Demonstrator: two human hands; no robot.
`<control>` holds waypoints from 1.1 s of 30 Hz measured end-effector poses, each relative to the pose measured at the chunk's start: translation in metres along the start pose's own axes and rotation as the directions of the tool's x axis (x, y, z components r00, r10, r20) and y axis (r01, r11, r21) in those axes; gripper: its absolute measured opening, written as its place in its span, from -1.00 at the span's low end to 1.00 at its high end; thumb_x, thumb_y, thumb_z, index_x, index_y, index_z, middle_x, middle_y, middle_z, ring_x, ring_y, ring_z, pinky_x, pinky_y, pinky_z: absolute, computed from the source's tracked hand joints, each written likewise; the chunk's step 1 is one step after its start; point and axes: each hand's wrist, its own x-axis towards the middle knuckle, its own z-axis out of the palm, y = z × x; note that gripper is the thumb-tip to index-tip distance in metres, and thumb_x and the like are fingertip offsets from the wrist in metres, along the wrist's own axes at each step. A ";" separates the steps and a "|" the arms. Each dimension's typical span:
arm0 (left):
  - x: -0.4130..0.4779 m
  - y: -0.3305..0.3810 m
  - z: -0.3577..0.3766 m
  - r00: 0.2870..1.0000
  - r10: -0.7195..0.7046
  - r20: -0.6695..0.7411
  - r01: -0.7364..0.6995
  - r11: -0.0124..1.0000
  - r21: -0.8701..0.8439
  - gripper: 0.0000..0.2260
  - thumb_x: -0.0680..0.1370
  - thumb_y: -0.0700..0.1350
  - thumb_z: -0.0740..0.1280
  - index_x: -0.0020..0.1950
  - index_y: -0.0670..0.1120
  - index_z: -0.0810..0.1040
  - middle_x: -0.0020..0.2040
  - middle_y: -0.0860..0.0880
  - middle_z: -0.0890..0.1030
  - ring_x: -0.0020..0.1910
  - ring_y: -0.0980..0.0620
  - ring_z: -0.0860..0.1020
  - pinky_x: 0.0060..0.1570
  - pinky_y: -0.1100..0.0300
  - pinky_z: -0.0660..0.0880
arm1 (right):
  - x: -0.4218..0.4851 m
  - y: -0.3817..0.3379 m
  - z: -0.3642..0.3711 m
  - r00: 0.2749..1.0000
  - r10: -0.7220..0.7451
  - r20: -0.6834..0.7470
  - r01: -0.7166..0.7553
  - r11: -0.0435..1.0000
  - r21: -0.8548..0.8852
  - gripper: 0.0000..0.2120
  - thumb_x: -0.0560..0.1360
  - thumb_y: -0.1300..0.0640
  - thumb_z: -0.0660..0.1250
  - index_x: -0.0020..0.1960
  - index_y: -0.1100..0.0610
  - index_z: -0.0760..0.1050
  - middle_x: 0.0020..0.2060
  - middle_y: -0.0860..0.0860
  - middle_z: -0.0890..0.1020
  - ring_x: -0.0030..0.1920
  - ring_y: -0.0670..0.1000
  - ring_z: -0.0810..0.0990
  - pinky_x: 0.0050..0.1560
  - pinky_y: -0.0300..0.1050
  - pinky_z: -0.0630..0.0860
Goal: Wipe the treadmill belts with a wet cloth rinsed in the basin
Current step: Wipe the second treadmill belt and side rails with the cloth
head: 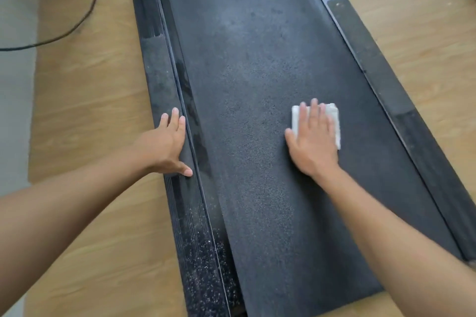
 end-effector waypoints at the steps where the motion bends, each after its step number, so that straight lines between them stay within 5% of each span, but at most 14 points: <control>1: 0.000 0.003 -0.002 1.000 -0.016 0.015 0.015 1.000 0.018 0.27 0.44 0.38 0.47 0.64 -0.24 -0.36 0.64 -0.24 -0.40 0.67 -0.25 -0.24 0.59 -0.16 0.20 | -0.022 -0.035 0.013 0.988 -0.151 0.012 0.151 0.988 -0.016 -0.26 0.64 -0.19 -0.15 0.72 0.15 -0.11 0.71 0.18 -0.11 0.70 0.17 -0.20 0.67 0.18 -0.21; 4: -0.002 0.012 -0.008 0.995 -0.071 0.070 0.064 0.993 0.095 0.26 0.46 0.41 0.42 0.62 -0.28 -0.39 0.63 -0.27 -0.41 0.67 -0.27 -0.24 0.56 -0.20 0.25 | -0.111 -0.105 0.049 0.814 -0.572 0.098 0.578 0.814 -0.050 -0.30 0.65 -0.07 -0.06 0.72 0.16 -0.08 0.71 0.16 -0.10 0.70 0.16 -0.23 0.68 0.20 -0.15; 8: 0.000 0.022 -0.014 0.985 -0.120 0.125 0.102 0.984 0.143 0.23 0.51 0.38 0.38 0.58 -0.30 -0.45 0.59 -0.28 -0.48 0.65 -0.29 -0.29 0.56 -0.22 0.23 | -0.118 -0.066 0.045 0.580 -0.792 0.194 0.813 0.579 -0.064 -0.26 0.59 -0.04 0.03 0.73 0.09 -0.07 0.72 0.05 -0.09 0.70 0.06 -0.22 0.69 0.13 -0.12; 9: -0.001 0.023 -0.015 0.984 -0.126 0.126 0.109 0.985 0.135 0.23 0.52 0.36 0.40 0.59 -0.30 -0.44 0.59 -0.28 -0.48 0.65 -0.30 -0.29 0.56 -0.22 0.23 | -0.103 -0.046 0.041 0.592 -0.785 0.183 0.805 0.586 -0.091 -0.25 0.58 -0.03 0.03 0.73 0.05 -0.07 0.72 0.01 -0.08 0.70 0.03 -0.20 0.69 0.11 -0.11; 11: -0.004 0.023 -0.016 0.986 -0.118 0.120 0.105 0.988 0.112 0.22 0.52 0.33 0.43 0.61 -0.29 -0.41 0.60 -0.29 -0.45 0.66 -0.30 -0.26 0.56 -0.23 0.23 | -0.065 0.004 0.029 0.755 -0.650 0.088 0.655 0.741 -0.147 -0.26 0.57 -0.03 0.02 0.73 -0.02 -0.09 0.72 -0.01 -0.02 0.71 0.01 -0.12 0.69 0.09 -0.08; 14: -0.007 0.019 -0.014 0.990 -0.100 0.095 0.093 0.992 0.081 0.23 0.50 0.32 0.46 0.62 -0.27 -0.40 0.61 -0.27 -0.44 0.66 -0.28 -0.26 0.56 -0.23 0.25 | -0.025 0.102 -0.005 0.988 -0.153 0.028 0.155 0.983 -0.100 -0.27 0.57 -0.10 -0.14 0.73 -0.01 -0.12 0.72 0.04 -0.03 0.71 0.03 -0.12 0.68 0.06 -0.14; 18: -0.006 0.019 -0.012 0.990 -0.114 0.083 0.106 0.990 0.094 0.22 0.51 0.33 0.44 0.62 -0.26 -0.41 0.61 -0.26 -0.46 0.66 -0.27 -0.28 0.55 -0.24 0.26 | -0.031 0.165 -0.019 0.995 0.096 0.008 -0.096 0.995 -0.015 -0.21 0.53 -0.13 -0.20 0.73 0.13 -0.07 0.71 0.09 -0.11 0.71 0.05 -0.16 0.69 0.10 -0.15; 21: -0.004 0.027 -0.019 0.988 -0.134 0.079 0.122 0.984 0.131 0.24 0.47 0.33 0.49 0.64 -0.28 -0.34 0.63 -0.31 -0.37 0.66 -0.33 -0.21 0.53 -0.24 0.26 | -0.044 0.106 -0.005 0.983 0.184 -0.018 -0.183 0.983 0.014 -0.18 0.50 -0.11 -0.18 0.72 0.19 -0.06 0.71 0.17 -0.08 0.71 0.14 -0.13 0.67 0.20 -0.12; 24: -0.006 0.039 -0.031 0.988 -0.138 0.072 0.118 0.967 0.227 0.18 0.41 0.32 0.55 0.67 -0.29 -0.05 0.67 -0.35 -0.14 0.66 -0.39 -0.07 0.50 -0.21 0.29 | -0.095 -0.001 0.028 0.990 -0.142 0.017 0.142 0.990 -0.005 -0.21 0.54 -0.02 -0.01 0.71 0.21 -0.07 0.70 0.19 -0.06 0.71 0.16 -0.14 0.67 0.19 -0.10; 27: -0.007 0.048 -0.041 0.988 -0.151 0.042 0.134 0.951 0.280 0.06 0.35 0.32 0.59 0.62 -0.21 0.22 0.64 -0.33 0.10 0.64 -0.36 0.04 0.48 -0.15 0.31 | -0.174 -0.072 0.063 0.856 -0.513 0.064 0.516 0.856 -0.032 -0.18 0.55 -0.01 0.16 0.71 0.22 -0.03 0.70 0.18 -0.04 0.71 0.16 -0.15 0.66 0.20 -0.05; 31: -0.004 0.041 -0.028 0.976 -0.213 0.034 0.204 0.963 0.177 0.25 0.32 0.28 0.63 0.66 -0.28 -0.03 0.68 -0.32 -0.11 0.67 -0.31 0.00 0.43 -0.18 0.38 | -0.181 -0.035 0.060 0.661 -0.736 0.148 0.748 0.662 -0.050 -0.23 0.56 0.03 0.16 0.72 0.13 0.02 0.72 0.06 0.00 0.71 0.08 -0.09 0.68 0.11 -0.05; 33: -0.002 0.035 -0.024 0.972 -0.233 0.026 0.227 0.965 0.128 0.34 0.33 0.30 0.61 0.66 -0.29 -0.23 0.68 -0.27 -0.25 0.69 -0.25 -0.08 0.44 -0.19 0.37 | -0.151 0.017 0.046 0.685 -0.717 0.129 0.729 0.675 -0.113 -0.23 0.56 0.05 0.17 0.73 0.05 0.00 0.72 -0.01 0.01 0.71 0.02 -0.05 0.68 0.06 -0.08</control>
